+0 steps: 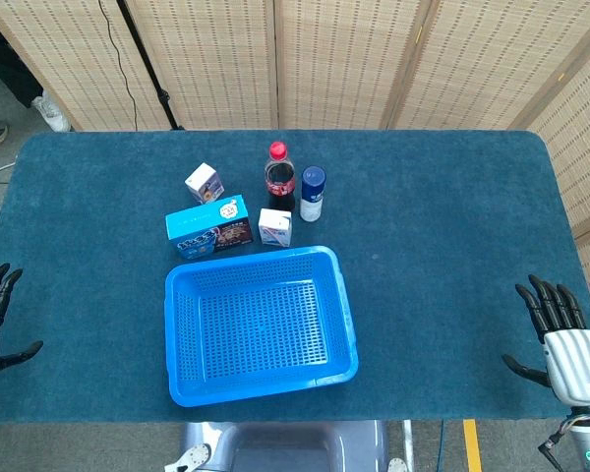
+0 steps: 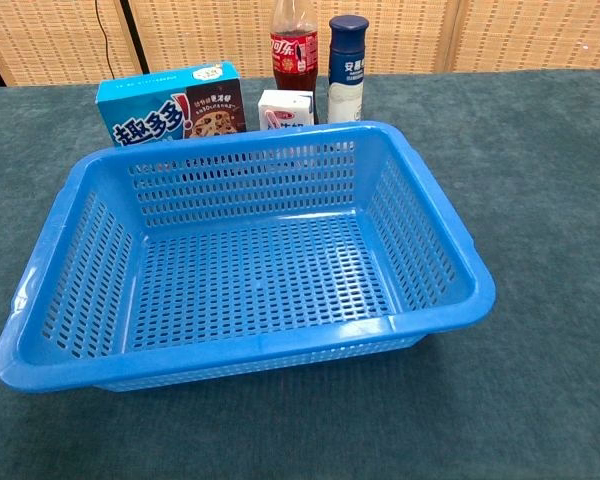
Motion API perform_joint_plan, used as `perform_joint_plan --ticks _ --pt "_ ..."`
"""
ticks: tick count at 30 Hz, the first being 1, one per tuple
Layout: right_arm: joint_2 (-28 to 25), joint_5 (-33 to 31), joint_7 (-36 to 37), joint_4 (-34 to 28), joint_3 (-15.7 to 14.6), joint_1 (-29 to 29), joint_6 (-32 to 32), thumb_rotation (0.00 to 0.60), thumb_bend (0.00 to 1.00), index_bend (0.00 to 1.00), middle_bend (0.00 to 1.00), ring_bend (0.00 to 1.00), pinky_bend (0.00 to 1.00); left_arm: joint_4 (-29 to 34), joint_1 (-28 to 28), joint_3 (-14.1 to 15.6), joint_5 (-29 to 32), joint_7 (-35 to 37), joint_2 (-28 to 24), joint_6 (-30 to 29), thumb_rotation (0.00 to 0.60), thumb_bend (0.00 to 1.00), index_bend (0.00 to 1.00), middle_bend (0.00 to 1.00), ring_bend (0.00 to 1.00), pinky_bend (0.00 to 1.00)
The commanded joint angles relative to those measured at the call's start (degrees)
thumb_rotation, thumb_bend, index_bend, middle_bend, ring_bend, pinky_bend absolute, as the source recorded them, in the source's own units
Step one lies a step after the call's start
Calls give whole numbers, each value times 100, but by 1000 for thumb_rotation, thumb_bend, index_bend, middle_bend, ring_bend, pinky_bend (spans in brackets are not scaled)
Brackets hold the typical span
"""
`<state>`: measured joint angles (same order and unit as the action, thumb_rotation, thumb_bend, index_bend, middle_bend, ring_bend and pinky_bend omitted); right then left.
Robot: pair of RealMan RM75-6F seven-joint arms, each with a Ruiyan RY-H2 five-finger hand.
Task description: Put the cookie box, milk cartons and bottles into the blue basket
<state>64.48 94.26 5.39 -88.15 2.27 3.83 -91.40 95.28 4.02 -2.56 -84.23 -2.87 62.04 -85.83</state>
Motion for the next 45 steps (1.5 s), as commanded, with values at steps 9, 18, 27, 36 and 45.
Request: perform_joint_plan --ticks 9,18,27,36,45 --pt "11 -13 -77 -26 -8 8 39 600 0 0 0 0 0 154 306 -349 222 469 -183 291 600 33 0 0 0 0" --pt "30 -262 -146 -33 66 101 304 600 0 0 0 0 0 990 1604 -1259 992 35 -677 1629 600 33 0 0 0 0" --pt "61 -505 -141 24 146 189 537 600 0 0 0 0 0 879 3014 -1700 2493 -1016 -121 2945 600 33 0 0 0 0" --pt "83 -729 -91 99 211 295 804 600 0 0 0 0 0 281 4162 -1653 3812 -1746 630 3770 600 33 0 0 0 0" --pt "102 -977 60 250 310 382 1011 600 0 0 0 0 0 -1000 5136 -1561 5292 -2427 1647 3728 600 33 0 0 0 0"
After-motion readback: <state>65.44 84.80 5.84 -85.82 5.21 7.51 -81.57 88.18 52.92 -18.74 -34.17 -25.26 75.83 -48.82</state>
